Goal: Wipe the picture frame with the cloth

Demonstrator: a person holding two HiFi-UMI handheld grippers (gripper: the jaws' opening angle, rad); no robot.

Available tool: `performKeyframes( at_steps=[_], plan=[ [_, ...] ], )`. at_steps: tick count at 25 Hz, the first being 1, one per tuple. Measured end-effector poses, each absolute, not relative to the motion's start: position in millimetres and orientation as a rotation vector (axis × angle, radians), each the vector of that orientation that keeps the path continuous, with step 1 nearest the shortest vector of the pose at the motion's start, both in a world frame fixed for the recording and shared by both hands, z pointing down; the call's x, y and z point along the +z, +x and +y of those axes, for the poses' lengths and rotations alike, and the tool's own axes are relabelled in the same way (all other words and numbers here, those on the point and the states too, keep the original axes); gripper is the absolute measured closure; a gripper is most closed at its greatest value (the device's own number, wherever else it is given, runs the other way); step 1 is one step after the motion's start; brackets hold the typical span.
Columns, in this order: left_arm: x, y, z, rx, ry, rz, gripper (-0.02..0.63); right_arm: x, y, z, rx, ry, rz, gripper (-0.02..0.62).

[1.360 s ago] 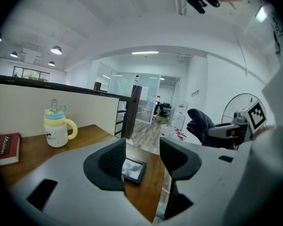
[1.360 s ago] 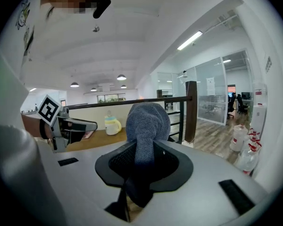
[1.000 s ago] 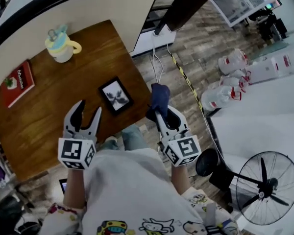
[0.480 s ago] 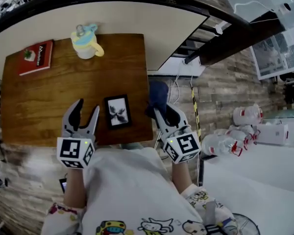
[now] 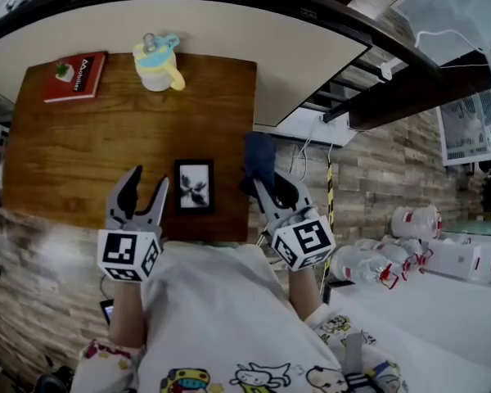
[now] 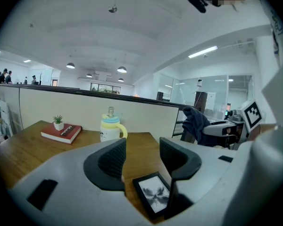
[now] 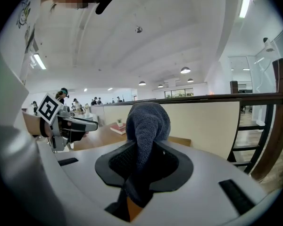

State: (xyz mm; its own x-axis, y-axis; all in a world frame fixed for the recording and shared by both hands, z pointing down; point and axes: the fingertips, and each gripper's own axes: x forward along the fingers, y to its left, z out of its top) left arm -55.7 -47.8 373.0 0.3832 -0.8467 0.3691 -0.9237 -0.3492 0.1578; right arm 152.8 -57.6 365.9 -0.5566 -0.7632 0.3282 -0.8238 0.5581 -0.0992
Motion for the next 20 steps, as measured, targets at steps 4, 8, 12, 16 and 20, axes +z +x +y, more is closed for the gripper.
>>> performKeyframes(
  at_steps=[4,8,12,16,20],
  plan=[
    [374.3,-54.4,-47.0,0.317,2.311,-1.535,0.407,368.5,150.3,-55.8,0.358,1.311,-2.553,0.526],
    [376.3,-55.3,-48.2,0.314,2.318,-1.514,0.407,367.7,146.3,-53.1,0.360,1.315,-2.545,0.525],
    [379.2,-56.5,-51.6,0.315,2.327,-1.492,0.407,368.6,141.8,-52.3,0.366,1.324,-2.532,0.525],
    [384.6,-57.4,-54.2,0.322,2.328,-1.473,0.407,372.9,136.6,-53.0,0.375,1.321,-2.520,0.525],
    [394.0,-56.9,-57.0,0.345,2.323,-1.447,0.407,379.4,130.6,-54.7,0.392,1.311,-2.510,0.526]
  ],
)
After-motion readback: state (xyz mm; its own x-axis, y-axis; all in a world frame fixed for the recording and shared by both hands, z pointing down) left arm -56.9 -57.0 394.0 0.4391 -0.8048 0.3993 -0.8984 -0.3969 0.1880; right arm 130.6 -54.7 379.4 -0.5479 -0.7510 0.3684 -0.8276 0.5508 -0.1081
